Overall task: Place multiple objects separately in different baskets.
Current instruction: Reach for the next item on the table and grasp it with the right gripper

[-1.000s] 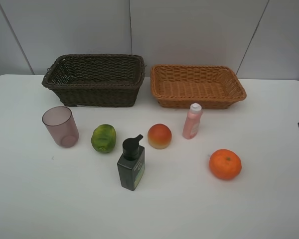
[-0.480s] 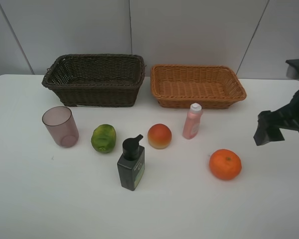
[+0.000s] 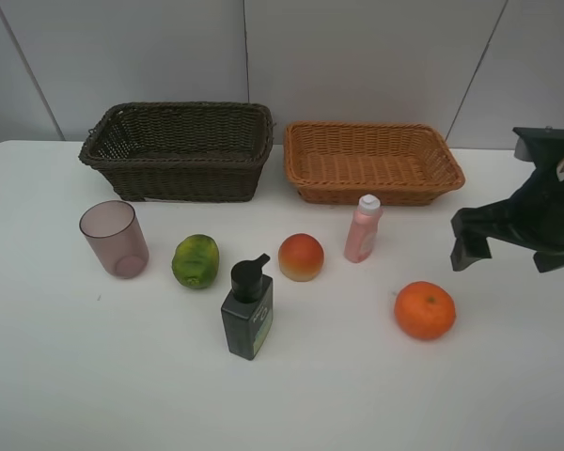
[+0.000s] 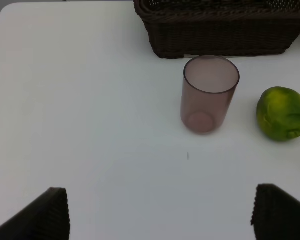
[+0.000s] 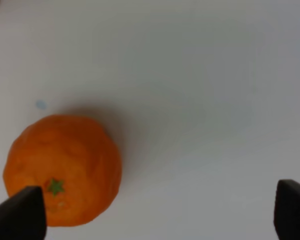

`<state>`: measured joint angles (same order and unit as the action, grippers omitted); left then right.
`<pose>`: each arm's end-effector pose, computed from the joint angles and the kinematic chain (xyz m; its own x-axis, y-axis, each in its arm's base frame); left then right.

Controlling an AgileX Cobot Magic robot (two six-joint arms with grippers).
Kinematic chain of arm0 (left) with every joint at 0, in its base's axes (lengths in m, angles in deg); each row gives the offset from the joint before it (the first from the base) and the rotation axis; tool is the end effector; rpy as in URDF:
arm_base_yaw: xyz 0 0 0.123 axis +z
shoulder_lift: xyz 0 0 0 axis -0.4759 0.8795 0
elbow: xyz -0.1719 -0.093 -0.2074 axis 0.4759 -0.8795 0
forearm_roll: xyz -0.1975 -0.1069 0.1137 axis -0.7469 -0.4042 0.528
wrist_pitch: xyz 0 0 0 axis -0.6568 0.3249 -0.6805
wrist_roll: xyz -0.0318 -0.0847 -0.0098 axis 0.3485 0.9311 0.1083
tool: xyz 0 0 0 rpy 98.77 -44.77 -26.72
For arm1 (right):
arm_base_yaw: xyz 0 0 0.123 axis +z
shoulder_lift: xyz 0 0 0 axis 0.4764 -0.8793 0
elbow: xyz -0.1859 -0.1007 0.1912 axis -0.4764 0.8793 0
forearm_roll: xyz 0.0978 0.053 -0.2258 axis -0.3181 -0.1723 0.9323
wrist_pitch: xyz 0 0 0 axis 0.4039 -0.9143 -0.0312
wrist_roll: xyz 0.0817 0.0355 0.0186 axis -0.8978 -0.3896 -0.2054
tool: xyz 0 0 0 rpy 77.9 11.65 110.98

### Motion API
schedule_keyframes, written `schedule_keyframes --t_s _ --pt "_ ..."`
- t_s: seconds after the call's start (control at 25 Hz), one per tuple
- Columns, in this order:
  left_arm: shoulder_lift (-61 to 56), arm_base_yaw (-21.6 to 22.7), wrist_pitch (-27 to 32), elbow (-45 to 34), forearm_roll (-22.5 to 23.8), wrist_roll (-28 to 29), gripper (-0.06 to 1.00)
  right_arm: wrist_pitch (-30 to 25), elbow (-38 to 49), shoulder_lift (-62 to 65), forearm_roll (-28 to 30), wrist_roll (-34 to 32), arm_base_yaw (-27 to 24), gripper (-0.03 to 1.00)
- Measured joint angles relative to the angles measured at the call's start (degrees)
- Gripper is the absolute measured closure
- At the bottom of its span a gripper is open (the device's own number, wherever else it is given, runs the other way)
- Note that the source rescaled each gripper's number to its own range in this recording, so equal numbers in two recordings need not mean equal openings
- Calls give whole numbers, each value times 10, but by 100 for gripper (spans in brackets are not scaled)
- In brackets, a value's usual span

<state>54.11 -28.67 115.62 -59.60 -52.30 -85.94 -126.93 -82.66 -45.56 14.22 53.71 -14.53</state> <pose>-0.0069 0.0014 0.2788 -0.4474 -0.0275 -0.8939 -0.0219 0.9996 -0.0198 0.2285 0.0458 0.2066 -0.9700 0.0436 -0.2390 0.0569 0.9972 -0.0492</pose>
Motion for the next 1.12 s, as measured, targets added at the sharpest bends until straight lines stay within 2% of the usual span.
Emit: schedule_keyframes --t_s 0.12,0.44,1.12 --pt "0 0 0 0 0 0 -1 12 0 -22 -1 -15 3 -1" --pt "0 0 0 0 0 0 -1 24 -32 -57 -30 -21 66 -1" --pt "0 0 0 0 0 0 -1 76 -35 -162 -51 -34 80 -1"
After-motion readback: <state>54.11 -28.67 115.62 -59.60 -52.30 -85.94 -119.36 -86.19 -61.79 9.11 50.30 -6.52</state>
